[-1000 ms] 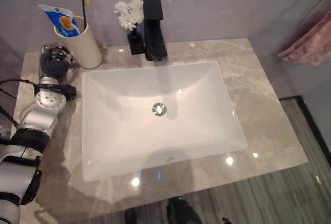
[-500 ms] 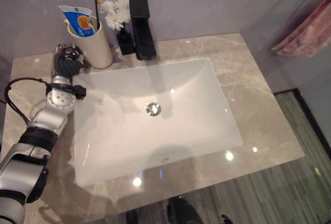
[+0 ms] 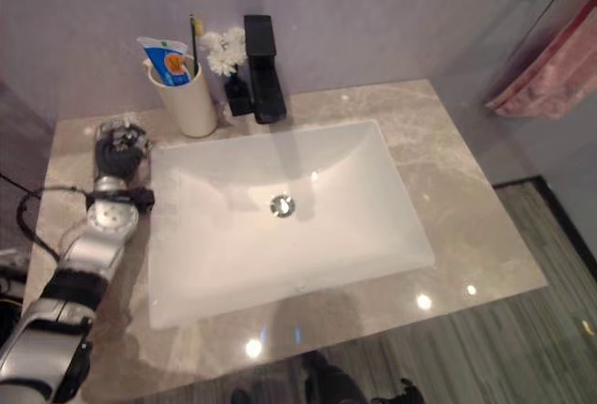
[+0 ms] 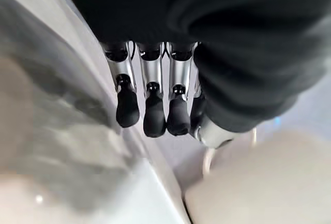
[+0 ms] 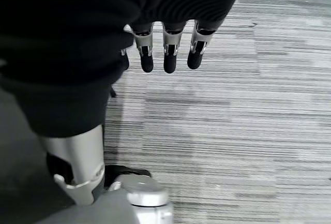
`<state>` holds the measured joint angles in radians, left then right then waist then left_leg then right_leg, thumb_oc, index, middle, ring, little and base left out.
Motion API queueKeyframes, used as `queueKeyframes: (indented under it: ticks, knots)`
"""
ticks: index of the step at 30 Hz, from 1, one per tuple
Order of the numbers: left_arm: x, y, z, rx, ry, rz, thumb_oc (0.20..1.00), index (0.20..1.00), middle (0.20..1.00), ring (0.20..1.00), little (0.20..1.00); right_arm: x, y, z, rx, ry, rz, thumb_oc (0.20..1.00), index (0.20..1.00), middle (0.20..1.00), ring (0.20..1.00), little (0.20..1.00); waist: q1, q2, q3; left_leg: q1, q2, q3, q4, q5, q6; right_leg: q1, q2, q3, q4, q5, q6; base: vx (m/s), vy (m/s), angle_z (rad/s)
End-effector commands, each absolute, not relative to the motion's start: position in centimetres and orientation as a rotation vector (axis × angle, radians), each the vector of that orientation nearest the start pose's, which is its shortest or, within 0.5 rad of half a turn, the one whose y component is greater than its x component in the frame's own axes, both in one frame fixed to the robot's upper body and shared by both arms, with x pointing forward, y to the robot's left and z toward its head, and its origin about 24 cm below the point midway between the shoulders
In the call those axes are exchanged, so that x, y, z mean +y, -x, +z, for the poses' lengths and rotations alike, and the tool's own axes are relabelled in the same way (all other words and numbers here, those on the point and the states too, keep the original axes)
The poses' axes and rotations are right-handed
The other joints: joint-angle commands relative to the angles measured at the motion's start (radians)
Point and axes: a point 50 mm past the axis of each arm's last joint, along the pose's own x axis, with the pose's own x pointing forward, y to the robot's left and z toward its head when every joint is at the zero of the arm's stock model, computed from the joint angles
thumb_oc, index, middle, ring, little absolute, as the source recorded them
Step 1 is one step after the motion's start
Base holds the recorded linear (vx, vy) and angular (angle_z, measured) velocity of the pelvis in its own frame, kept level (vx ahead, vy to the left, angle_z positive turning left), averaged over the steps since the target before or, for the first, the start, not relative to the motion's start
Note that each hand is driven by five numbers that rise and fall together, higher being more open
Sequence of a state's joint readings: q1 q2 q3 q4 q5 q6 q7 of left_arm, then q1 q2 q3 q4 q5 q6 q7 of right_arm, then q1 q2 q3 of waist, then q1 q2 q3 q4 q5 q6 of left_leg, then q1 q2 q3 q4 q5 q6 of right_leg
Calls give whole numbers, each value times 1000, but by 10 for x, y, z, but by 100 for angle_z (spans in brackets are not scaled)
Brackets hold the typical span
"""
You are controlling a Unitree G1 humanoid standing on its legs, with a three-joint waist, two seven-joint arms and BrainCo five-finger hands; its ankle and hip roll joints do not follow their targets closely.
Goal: Put brush and paste in cup on sink, flatten towel.
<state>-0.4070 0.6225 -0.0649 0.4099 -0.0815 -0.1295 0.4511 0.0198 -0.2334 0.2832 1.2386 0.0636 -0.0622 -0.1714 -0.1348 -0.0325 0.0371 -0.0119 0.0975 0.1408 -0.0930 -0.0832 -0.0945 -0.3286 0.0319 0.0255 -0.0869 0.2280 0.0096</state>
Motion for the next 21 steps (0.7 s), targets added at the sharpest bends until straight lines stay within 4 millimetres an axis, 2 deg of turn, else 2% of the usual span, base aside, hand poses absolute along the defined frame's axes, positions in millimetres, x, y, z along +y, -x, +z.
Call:
queueKeyframes:
  ticks: [1,3,5,6,9,10,11,14,15,16,17,19,20,21]
  knots:
    - [303,-298,140,-335,-435,537,200,200,200,200,200,-242,-68,-164,1262,433,-121,1000,1000,1000,1000,1000,35,-14,-20,28,-30,-8,6,24,9,99,-68,-51,0,-97,108,-75,68,24]
    - [309,-281,137,-355,-393,544,200,200,200,200,200,-243,-68,-164,1270,438,-121,1000,1000,1000,1000,1000,53,-14,-25,33,-34,-22,6,25,13,115,-76,-64,0,-96,110,-55,64,26]
    - [311,-273,136,-357,-386,549,200,200,200,200,200,-243,-68,-164,1276,442,-117,1000,1000,1000,1000,1000,58,-14,-28,35,-37,-31,6,24,16,124,-81,-73,0,-97,112,-44,59,36]
    - [315,-264,134,-367,-374,566,200,200,200,200,200,-243,-71,-164,1273,446,-118,1000,1000,1000,1000,1000,75,-16,-28,35,-40,-40,6,26,18,132,-87,-80,0,-96,113,-80,84,34]
    - [320,-242,114,-309,-349,589,200,200,200,200,200,-242,-75,-163,1265,458,-101,1000,1000,1000,1000,1000,97,-18,-27,40,-53,-65,6,27,28,155,-106,-103,0,-88,121,-120,118,24]
    - [330,-229,104,-262,-355,624,200,200,200,200,200,-241,-79,-163,1254,452,-103,1000,1000,1000,1000,1000,109,-21,-26,41,-62,-81,6,27,36,161,-118,-115,0,-81,124,-116,109,33]
    - [330,-229,103,-262,-355,624,200,200,200,200,200,-241,-79,-163,1254,452,-103,1000,1000,1000,1000,1000,109,-21,-26,41,-62,-82,6,27,36,161,-118,-115,0,-81,124,-154,140,33]
    - [342,-201,71,-124,-353,703,200,200,200,200,200,-238,-87,-161,1223,453,-100,1000,1000,1000,1000,1000,137,-30,-19,37,-89,-115,6,34,53,169,-147,-137,0,-55,137,-138,132,23]
    - [342,-201,71,-123,-353,703,200,200,200,200,200,-239,-87,-161,1224,453,-99,1000,1000,1000,1000,1000,135,-29,-19,38,-90,-116,6,34,54,170,-147,-138,0,-55,137,-138,124,39]
    - [343,-190,55,-59,-308,731,200,200,200,200,200,-239,-90,-161,1217,453,-103,1000,1000,1000,1000,1000,146,-36,-14,36,-105,-134,6,36,64,171,-163,-150,0,-42,144,-88,83,29]
    - [343,-190,55,-58,-308,731,200,200,200,200,200,-239,-90,-161,1217,453,-103,1000,1000,1000,1000,1000,144,-36,-14,37,-105,-135,6,36,65,172,-163,-151,0,-42,144,-168,173,21]
    - [349,-170,19,100,-208,791,200,200,200,200,200,-240,-90,-161,1221,470,-93,1000,1000,1000,1000,1000,151,-45,-5,46,-128,-151,6,36,82,178,-189,-155,0,-18,155,-120,137,18]
    - [349,-170,18,100,-207,791,206,206,206,206,206,-240,-89,-161,1222,470,-93,1000,1000,1000,1000,1000,151,-45,-3,47,-128,-151,6,36,82,180,-189,-156,0,-19,156,-77,106,26]
    - [346,-163,2,182,-183,786,316,316,316,316,316,-241,-89,-160,1224,477,-89,1000,1000,1000,1000,1000,150,-47,-1,52,-137,-153,7,36,89,182,-198,-154,0,-8,159,-71,111,15]
